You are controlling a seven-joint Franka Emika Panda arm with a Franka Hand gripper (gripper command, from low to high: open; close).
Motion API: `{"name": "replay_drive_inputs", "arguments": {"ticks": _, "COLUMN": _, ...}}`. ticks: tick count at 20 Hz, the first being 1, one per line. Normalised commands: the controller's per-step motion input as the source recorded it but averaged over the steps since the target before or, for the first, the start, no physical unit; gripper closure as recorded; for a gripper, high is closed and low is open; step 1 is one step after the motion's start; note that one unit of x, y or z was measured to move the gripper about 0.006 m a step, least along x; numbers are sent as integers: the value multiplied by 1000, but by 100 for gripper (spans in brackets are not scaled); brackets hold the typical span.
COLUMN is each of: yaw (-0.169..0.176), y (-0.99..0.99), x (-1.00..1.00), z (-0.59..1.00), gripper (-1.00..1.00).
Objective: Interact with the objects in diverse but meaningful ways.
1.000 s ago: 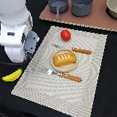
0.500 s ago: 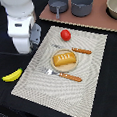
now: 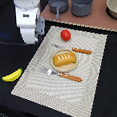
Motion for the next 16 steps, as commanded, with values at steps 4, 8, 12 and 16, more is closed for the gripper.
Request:
{"name": "replay_drive_inputs", "arguments": {"ticks": 4, "yaw": -13, "y": 376, "x": -573, "z": -259, "gripper": -100}}
{"name": "replay_drive_inputs", "arguments": {"ticks": 8, "yaw": -7, "y": 211, "x": -569, "z": -343, "gripper": -100}}
{"name": "replay_drive_inputs", "arguments": {"ticks": 12, "yaw": -33, "y": 9, "x": -419, "z": -373, "gripper": -100}}
{"name": "replay_drive_inputs", "arguments": {"ticks": 16, "yaw": -30, "y": 57, "x": -481, "z": -388, "gripper": -100}}
